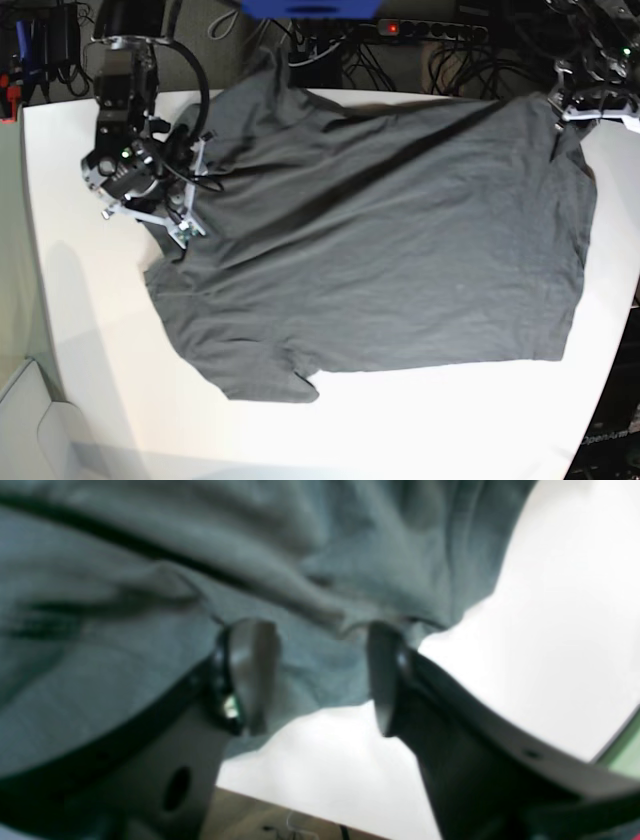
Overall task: Layout the t-shirt on the table in an organized manner, then fold the t-shirt properly
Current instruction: 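Release the shirt and move both grippers to the shirt's shoulder edge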
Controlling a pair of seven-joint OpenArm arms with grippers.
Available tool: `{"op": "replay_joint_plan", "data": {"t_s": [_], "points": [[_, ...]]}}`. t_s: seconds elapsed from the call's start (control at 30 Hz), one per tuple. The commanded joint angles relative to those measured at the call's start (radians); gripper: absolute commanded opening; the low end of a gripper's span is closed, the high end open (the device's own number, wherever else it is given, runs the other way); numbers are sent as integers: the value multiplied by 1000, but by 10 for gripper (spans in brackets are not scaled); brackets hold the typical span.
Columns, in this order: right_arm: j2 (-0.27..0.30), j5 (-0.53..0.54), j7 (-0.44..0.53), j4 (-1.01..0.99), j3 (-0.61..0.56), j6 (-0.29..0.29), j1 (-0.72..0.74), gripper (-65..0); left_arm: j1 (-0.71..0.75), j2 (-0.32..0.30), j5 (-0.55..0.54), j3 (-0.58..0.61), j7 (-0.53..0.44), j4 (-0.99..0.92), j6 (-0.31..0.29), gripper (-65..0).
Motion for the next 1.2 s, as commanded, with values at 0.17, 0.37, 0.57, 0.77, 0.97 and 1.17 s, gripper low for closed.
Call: {"op": "replay_joint_plan", "data": {"t_s": [0.17,0.37,0.57,0.77,0.97,1.17], "points": [[-3,3,14,13,2,-1,54,-460,-121,-46,-186,42,-15,30,9,-315],[0,3,12,13,0,-1,73,-650,-393,-72,-31,222,-17,-258,15,-456],[26,3,12,16,0,-1,80,-650,-552,-59,187,249,-43,-479,15,-643],[43,2,14,15,0,-1,93,-650,-623,-56,285,255,-208,-665,15,-642],[61,2,14,13,0,-1,99,-650,-716,-56,332,255,-347,-900,15,-642],[74,2,15,-64,0,-1,134,-650,-841,-56,388,255,-480,-1119,15,-642]]}}
